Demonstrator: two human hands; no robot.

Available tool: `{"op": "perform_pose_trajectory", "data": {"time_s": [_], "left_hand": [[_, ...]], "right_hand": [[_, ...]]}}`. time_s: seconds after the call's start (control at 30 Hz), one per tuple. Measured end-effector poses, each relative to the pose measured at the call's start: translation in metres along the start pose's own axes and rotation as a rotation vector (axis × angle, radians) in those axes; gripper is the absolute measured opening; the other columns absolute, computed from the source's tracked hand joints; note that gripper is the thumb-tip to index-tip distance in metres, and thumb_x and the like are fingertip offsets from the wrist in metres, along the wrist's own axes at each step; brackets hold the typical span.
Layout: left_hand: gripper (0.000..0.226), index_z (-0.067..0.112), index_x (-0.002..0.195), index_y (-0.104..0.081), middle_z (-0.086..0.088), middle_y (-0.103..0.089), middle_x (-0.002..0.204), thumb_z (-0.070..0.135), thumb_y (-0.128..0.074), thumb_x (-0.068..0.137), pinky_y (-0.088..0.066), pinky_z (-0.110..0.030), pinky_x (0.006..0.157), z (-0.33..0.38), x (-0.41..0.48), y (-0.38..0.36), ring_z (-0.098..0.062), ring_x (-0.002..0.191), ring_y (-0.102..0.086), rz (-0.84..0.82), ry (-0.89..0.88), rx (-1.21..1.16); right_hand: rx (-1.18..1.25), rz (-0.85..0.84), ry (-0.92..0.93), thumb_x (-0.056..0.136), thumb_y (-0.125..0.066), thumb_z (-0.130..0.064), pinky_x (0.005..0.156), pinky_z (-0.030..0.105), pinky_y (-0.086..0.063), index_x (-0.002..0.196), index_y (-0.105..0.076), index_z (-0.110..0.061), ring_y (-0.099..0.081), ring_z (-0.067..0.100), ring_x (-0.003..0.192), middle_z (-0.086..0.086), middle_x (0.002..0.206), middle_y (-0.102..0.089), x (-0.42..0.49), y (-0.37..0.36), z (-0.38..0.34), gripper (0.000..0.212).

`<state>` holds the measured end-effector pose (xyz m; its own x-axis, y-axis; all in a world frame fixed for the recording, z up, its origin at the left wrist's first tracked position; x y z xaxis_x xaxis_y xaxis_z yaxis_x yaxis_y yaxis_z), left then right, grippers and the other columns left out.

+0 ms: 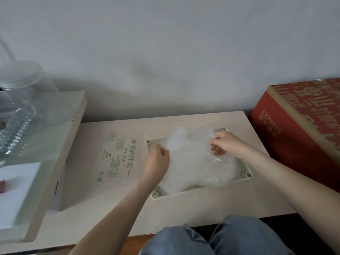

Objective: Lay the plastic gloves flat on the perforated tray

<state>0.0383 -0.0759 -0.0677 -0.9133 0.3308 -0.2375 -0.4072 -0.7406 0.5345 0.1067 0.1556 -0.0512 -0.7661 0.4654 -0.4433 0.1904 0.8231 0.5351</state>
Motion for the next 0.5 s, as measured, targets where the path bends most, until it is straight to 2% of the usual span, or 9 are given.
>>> {"op": "perform_pose_trajectory", "data": {"time_s": [0.03, 0.07, 0.1, 0.13, 0.2, 0.27, 0.37, 0.43, 0.5], "left_hand": [[0.005, 0.007, 0.096, -0.047, -0.007, -0.056, 0.091, 0.010, -0.044, 0.094, -0.043, -0.026, 0.062, 0.002, -0.002, -0.002, -0.029, 0.082, -0.054, 0.018, -0.019, 0.037], [0.014, 0.005, 0.105, -0.046, -0.007, -0.053, 0.099, 0.005, -0.045, 0.091, -0.040, -0.022, 0.068, 0.004, -0.004, -0.004, -0.029, 0.091, -0.052, 0.064, -0.067, 0.099], [0.031, 0.002, 0.116, -0.043, -0.011, -0.050, 0.111, 0.000, -0.047, 0.086, -0.040, -0.024, 0.082, 0.003, -0.005, -0.006, -0.030, 0.102, -0.049, 0.146, -0.154, 0.199], [0.047, 0.000, 0.125, -0.039, -0.017, -0.046, 0.124, -0.003, -0.049, 0.079, -0.038, -0.032, 0.096, 0.003, -0.005, -0.010, -0.034, 0.112, -0.045, 0.238, -0.278, 0.322], [0.063, 0.001, 0.131, -0.037, -0.024, -0.036, 0.140, 0.002, -0.046, 0.069, -0.032, -0.050, 0.106, 0.000, -0.002, -0.018, -0.040, 0.124, -0.039, 0.329, -0.531, 0.589], [0.062, 0.007, 0.132, -0.041, -0.021, -0.032, 0.147, 0.012, -0.039, 0.070, -0.021, -0.050, 0.112, -0.002, 0.002, -0.023, -0.036, 0.135, -0.028, 0.257, -0.688, 0.732], [0.051, 0.014, 0.133, -0.050, -0.014, -0.031, 0.153, 0.034, -0.034, 0.089, -0.010, -0.048, 0.117, -0.006, 0.007, -0.032, -0.028, 0.145, -0.017, -0.018, -0.784, 0.949], [0.064, 0.018, 0.147, -0.031, -0.011, -0.008, 0.161, 0.052, -0.022, 0.095, 0.006, -0.045, 0.117, -0.014, 0.014, -0.037, -0.023, 0.149, 0.002, -0.204, -0.699, 1.046], [0.083, 0.022, 0.154, -0.006, -0.007, 0.012, 0.161, 0.065, 0.000, 0.083, 0.016, -0.044, 0.114, -0.020, 0.020, -0.040, -0.021, 0.147, 0.015, -0.274, -0.574, 1.057]], "right_hand": [[0.007, 0.008, 0.007, 0.091, -0.051, -0.009, 0.052, 0.027, -0.049, 0.081, -0.059, -0.005, -0.060, 0.021, 0.056, 0.012, 0.074, -0.062, 0.002, 0.000, 0.002, 0.014], [0.015, 0.011, 0.017, 0.091, -0.051, -0.010, 0.052, 0.026, -0.049, 0.083, -0.060, -0.005, -0.060, 0.020, 0.056, 0.011, 0.074, -0.062, 0.003, -0.001, 0.003, 0.013], [0.024, 0.017, 0.029, 0.091, -0.052, -0.010, 0.051, 0.026, -0.049, 0.084, -0.060, -0.004, -0.060, 0.020, 0.055, 0.011, 0.074, -0.062, 0.005, -0.002, 0.003, 0.013], [0.035, 0.021, 0.039, 0.092, -0.052, -0.010, 0.051, 0.026, -0.050, 0.084, -0.060, -0.003, -0.060, 0.021, 0.054, 0.011, 0.073, -0.062, 0.006, -0.003, 0.002, 0.013], [0.043, 0.023, 0.059, 0.093, -0.052, -0.012, 0.049, 0.027, -0.050, 0.085, -0.059, -0.002, -0.059, 0.022, 0.051, 0.011, 0.069, -0.063, 0.008, -0.008, 0.000, 0.014], [-0.001, 0.003, 0.075, 0.094, -0.056, -0.022, 0.051, 0.027, -0.051, 0.087, -0.059, -0.005, -0.061, 0.019, 0.050, 0.008, 0.067, -0.066, 0.008, -0.012, -0.004, 0.019], [-0.050, -0.135, 0.085, 0.085, -0.069, -0.036, 0.058, 0.029, -0.047, 0.100, -0.054, -0.012, -0.059, 0.016, 0.059, 0.003, 0.072, -0.066, 0.008, -0.016, -0.005, 0.031], [-0.027, -0.272, 0.073, 0.075, -0.078, -0.032, 0.056, 0.030, -0.039, 0.106, -0.049, -0.014, -0.049, 0.016, 0.058, 0.007, 0.073, -0.058, 0.007, -0.017, -0.001, 0.046], [-0.014, -0.352, 0.066, 0.077, -0.077, -0.018, 0.054, 0.024, -0.036, 0.100, -0.047, -0.018, -0.045, 0.013, 0.058, 0.008, 0.076, -0.058, 0.007, -0.017, 0.002, 0.038]]}}
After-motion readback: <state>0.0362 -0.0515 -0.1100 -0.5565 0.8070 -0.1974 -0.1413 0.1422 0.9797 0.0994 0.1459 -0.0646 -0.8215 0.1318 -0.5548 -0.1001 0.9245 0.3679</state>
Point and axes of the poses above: each hand's wrist, its own x-axis towards the middle knuckle, its own y-axis out of the back of the hand, z = x × y, the point moved 1 cm from there along x, towards the middle knuckle
